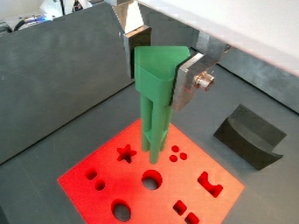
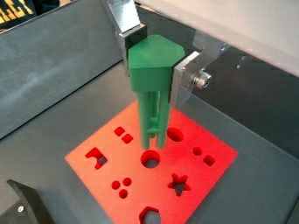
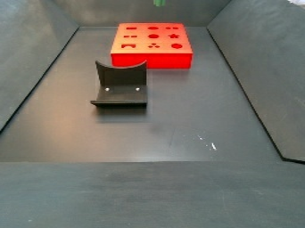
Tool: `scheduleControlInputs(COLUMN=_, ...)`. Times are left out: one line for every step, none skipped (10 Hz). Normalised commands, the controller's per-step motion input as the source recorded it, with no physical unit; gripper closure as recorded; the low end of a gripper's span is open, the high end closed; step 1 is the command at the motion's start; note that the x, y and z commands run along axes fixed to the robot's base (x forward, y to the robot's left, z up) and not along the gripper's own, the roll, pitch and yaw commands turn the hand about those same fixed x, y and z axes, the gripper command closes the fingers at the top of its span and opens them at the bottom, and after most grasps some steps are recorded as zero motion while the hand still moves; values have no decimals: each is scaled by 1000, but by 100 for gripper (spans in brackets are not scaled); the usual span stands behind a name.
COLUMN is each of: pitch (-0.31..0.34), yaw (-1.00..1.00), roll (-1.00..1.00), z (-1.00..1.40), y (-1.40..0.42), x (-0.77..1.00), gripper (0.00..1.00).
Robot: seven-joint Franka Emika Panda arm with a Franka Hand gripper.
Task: Insert the 3 prong object.
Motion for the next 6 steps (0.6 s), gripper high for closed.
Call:
scheduleControlInputs(pitch=0, yaw=0, roll=0, z=-23, y=74, x=0, gripper=100)
scheduleControlInputs(pitch=59, yaw=-43, roll=7, z=-294, y=426, x=51, gripper=100)
scheduleControlInputs(pitch=154, yaw=-471, roll=20, z=-394, y=549, x=160, gripper=100)
scheduleControlInputs(pitch=156, yaw=-651, roll=6, z=-411, y=386, x=203, gripper=100)
scheduleControlInputs(pitch=123, yaw=-740, roll=0, z=-360, y=297, x=254, gripper=100)
scheduleControlInputs(pitch=17, yaw=-823, roll=0, z=-420, y=234, x=277, gripper=100)
